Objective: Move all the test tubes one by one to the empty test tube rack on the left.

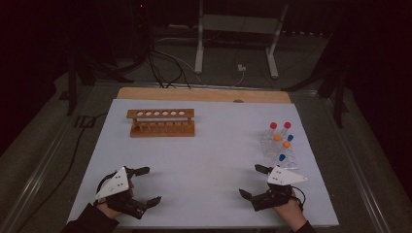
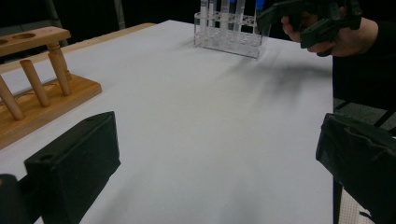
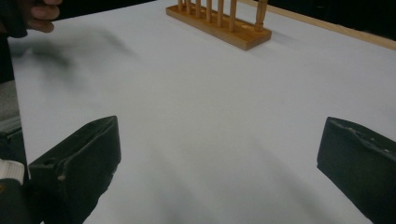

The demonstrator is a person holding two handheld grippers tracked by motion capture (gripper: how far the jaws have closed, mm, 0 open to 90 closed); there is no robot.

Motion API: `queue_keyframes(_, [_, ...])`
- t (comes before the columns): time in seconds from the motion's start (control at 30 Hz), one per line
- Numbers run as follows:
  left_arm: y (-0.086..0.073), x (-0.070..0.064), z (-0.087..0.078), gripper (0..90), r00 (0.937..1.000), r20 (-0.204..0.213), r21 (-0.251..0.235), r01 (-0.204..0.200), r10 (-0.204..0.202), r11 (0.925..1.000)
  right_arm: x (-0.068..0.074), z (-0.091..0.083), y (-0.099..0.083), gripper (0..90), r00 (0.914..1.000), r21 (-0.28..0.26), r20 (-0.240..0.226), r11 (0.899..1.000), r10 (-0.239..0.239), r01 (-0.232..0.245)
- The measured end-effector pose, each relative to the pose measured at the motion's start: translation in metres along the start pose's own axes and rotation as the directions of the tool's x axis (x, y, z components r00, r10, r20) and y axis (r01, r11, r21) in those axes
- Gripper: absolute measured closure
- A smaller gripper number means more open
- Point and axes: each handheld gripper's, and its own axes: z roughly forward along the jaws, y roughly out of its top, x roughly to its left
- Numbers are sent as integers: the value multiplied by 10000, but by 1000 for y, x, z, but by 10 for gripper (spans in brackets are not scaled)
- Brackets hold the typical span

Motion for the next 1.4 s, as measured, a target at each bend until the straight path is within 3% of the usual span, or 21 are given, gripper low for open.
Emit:
queue_keyframes(0.2, [1,0,-1,4,10000,-4,-49,21,-21,10000,3,5,-2,0,9995,534,103,9981,-303,297])
queue_keyframes(0.47, [1,-1,-2,4,10000,-9,-85,-13,13,10000,8,11,-1,0,9985,1117,-479,9932,-278,330])
queue_keyframes(0.73, [2,0,-2,4,10000,-52,-123,4,-4,9999,17,7,10,0,9986,837,-472,9961,-229,268])
queue_keyframes(0.83, [1,0,-2,4,9999,-98,-66,-37,36,10000,18,-3,21,0,9996,270,-18,9992,-289,290])
queue_keyframes(0.87, [2,-1,-2,4,9999,-97,-73,-40,39,10000,16,-5,23,0,9996,386,-294,9992,-45,56])
queue_keyframes(0.93, [1,-1,-2,4,9999,-126,-50,-39,38,10000,13,-12,27,0,9999,-83,119,10000,-12,13])
queue_keyframes(1.1, [1,-1,-2,4,9999,-130,-45,-49,48,10000,0,-30,34,0,9941,-662,1076,9978,139,-68])
queue_keyframes(1.23, [1,-1,-1,4,9999,-111,-4,-97,97,10000,-11,-43,36,0,9809,-888,1909,9959,360,-193])
queue_keyframes(1.3, [1,-1,-1,4,9999,-126,2,-109,109,9999,-13,-45,36,0,9789,-911,2003,9956,399,-220])
queue_keyframes(1.33, [1,-1,-1,4,9998,-151,13,-128,128,9999,-18,-51,37,0,9680,-1024,2453,9943,524,-279])
queue_keyframes(1.4, [1,-1,-1,4,9998,-149,-3,-122,122,9999,-24,-56,36,0,9594,-1134,2717,9925,754,-458])
